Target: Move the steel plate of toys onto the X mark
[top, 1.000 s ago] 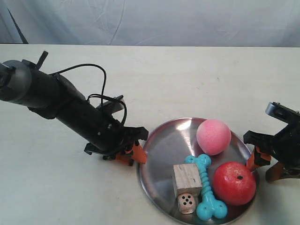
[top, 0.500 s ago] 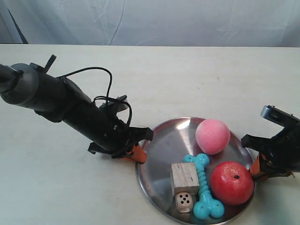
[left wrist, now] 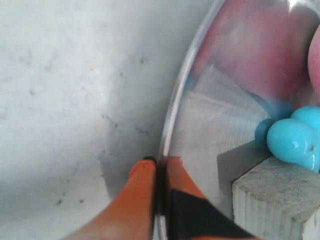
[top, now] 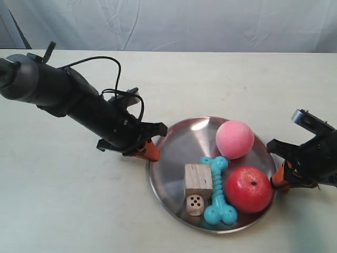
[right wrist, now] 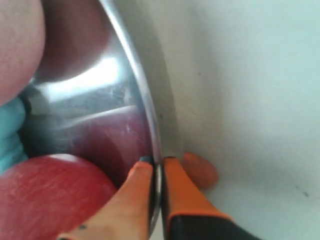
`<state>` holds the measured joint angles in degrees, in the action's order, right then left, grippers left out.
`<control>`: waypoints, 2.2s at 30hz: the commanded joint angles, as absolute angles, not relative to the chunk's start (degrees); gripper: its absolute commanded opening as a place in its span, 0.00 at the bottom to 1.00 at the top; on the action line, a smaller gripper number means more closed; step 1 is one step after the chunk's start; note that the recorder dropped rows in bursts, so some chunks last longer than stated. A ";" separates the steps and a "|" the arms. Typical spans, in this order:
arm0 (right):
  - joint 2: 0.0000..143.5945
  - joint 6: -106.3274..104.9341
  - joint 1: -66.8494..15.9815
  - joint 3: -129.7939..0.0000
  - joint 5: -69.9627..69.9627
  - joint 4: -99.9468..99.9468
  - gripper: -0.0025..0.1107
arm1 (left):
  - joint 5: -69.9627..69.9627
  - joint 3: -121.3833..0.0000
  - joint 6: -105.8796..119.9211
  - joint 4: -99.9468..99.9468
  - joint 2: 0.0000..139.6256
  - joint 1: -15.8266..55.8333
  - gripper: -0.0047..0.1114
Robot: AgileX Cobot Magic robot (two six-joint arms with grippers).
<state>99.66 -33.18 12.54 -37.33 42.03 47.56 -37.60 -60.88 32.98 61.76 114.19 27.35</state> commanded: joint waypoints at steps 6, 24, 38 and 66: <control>99.95 -32.13 9.15 -45.76 46.18 53.11 0.01 | -40.25 -68.60 26.79 59.86 113.89 21.65 0.04; 119.42 -18.84 -14.98 -75.49 45.95 53.02 0.01 | -40.95 -71.96 7.93 25.85 111.68 2.61 0.04; 128.14 -18.73 -17.32 -83.08 43.08 47.29 0.01 | -34.75 -70.82 15.22 32.79 117.74 1.29 0.04; 119.19 -8.21 -13.32 -83.11 48.76 31.21 0.37 | -41.53 -70.82 21.36 31.20 110.09 -2.86 0.50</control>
